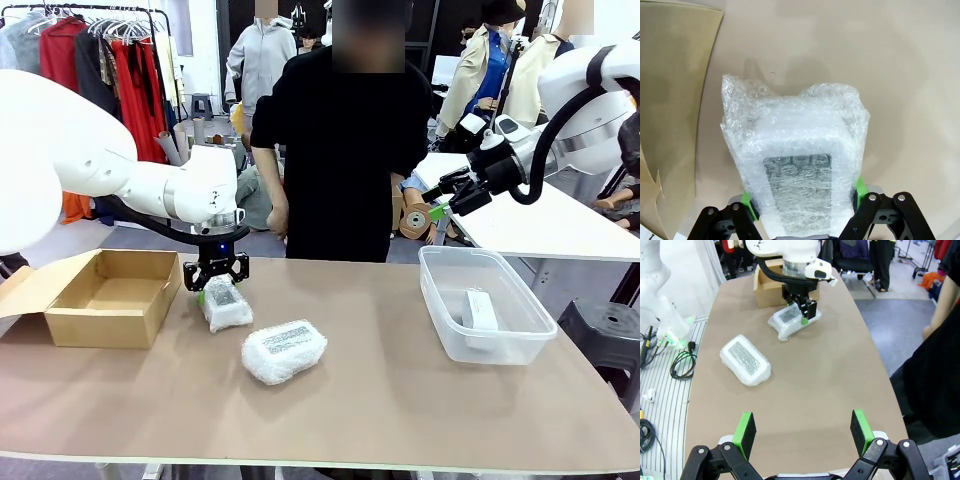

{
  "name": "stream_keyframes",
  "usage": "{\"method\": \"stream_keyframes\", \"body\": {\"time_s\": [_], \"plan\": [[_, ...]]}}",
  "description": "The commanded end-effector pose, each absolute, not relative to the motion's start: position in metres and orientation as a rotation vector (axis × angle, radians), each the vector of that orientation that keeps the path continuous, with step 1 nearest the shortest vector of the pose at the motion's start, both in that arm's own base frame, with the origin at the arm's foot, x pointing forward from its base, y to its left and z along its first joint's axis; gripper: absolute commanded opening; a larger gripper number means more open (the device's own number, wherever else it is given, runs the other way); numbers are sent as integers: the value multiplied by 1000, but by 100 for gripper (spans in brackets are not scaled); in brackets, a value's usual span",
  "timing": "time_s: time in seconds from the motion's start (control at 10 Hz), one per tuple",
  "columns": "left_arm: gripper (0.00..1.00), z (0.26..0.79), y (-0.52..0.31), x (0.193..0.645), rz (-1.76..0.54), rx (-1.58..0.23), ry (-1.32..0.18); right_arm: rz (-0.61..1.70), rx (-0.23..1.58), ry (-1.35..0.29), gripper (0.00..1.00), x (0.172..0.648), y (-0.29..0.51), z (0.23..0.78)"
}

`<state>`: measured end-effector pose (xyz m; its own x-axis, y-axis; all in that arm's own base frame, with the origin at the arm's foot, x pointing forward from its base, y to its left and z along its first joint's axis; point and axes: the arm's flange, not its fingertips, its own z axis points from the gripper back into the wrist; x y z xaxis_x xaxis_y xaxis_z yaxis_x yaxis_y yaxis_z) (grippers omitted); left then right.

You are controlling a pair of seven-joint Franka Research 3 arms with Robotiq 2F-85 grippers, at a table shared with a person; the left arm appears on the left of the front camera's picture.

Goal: Separate and place wrapped and unwrapped clocks.
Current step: Pick up the Digital clock indicated by the person.

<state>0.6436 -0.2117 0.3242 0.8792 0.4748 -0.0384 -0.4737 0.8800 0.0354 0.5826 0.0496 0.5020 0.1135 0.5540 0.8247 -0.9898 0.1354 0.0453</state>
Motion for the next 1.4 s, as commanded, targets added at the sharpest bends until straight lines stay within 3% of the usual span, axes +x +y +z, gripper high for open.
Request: {"method": "stream_keyframes", "body": {"time_s": [0.0, 0.1, 0.2, 1.3], "plan": [[25, 319, -206, 648, 475, 58, 57, 1298, 716, -761, 100, 583, 50, 503], [5, 320, -206, 648, 469, 50, 63, 1298, 716, -761, 100, 583, 50, 503], [0, 327, -210, 644, 453, 39, 72, 1298, 716, -761, 100, 583, 50, 503], [0, 547, -294, 565, 28, 193, -20, 1298, 716, -761, 100, 583, 50, 503]]}}
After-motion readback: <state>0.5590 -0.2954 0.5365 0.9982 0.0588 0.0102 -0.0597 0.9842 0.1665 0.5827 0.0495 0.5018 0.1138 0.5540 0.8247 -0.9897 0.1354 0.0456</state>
